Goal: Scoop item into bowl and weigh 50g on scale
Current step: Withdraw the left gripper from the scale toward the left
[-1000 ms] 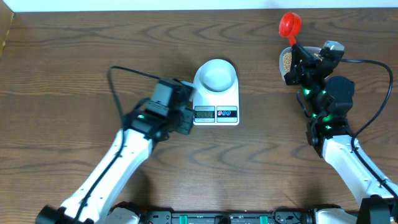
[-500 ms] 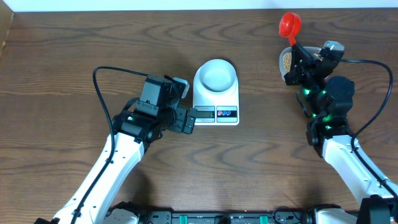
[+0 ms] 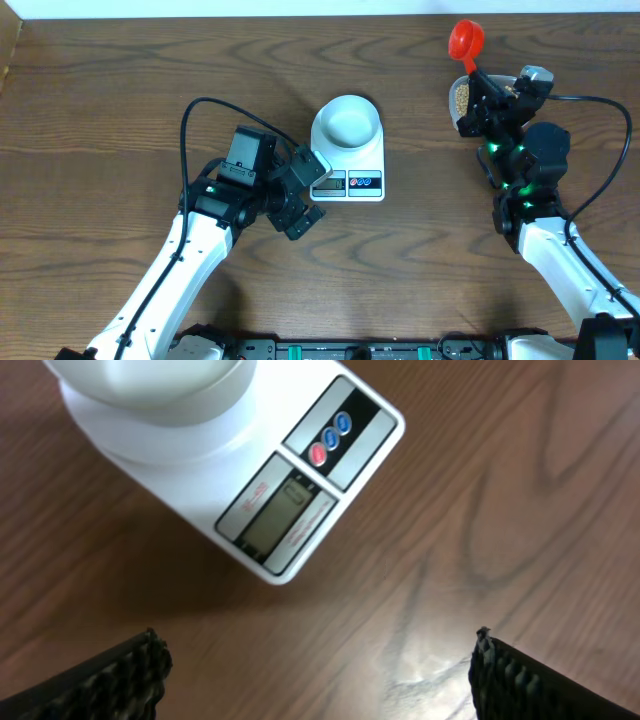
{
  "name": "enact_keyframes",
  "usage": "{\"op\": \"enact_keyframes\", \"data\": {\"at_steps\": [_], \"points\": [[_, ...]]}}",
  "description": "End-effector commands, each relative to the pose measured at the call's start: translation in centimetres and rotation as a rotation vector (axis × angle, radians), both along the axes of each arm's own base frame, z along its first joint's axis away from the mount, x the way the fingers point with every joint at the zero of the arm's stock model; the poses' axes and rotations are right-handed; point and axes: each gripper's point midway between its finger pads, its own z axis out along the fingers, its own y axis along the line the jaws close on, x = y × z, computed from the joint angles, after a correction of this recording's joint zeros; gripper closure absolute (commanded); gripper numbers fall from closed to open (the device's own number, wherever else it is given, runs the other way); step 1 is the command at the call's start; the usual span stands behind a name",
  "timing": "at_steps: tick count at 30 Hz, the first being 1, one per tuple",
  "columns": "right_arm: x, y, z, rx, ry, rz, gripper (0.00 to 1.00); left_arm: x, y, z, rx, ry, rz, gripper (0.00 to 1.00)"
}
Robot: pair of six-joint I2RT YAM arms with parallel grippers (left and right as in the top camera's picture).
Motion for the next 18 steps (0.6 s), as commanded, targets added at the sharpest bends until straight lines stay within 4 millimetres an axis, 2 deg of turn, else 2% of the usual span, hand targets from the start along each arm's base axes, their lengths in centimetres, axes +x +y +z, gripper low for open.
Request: {"op": "enact_keyframes", "data": {"at_steps": [1, 12, 15, 18], "points": [[0.4, -0.1, 1.2, -0.013, -0.03, -0.003, 0.99, 1.1, 1.0, 0.3, 0.07, -0.052, 0.004, 0.02], [0.4, -0.1, 1.2, -0.013, -0.03, -0.003, 0.99, 1.1, 0.6, 0.6, 0.047, -0.057, -0.01, 0.02], [0.4, -0.1, 1.2, -0.013, -0.03, -0.003, 0.99, 0.4, 0.4, 1.2, 0.007, -0.055, -0.08, 0.02], [0.4, -0.1, 1.2, -0.013, -0.03, -0.003, 0.99, -0.3, 1.0, 2.1, -0.061, -0.014, -0.113, 0.02]]}}
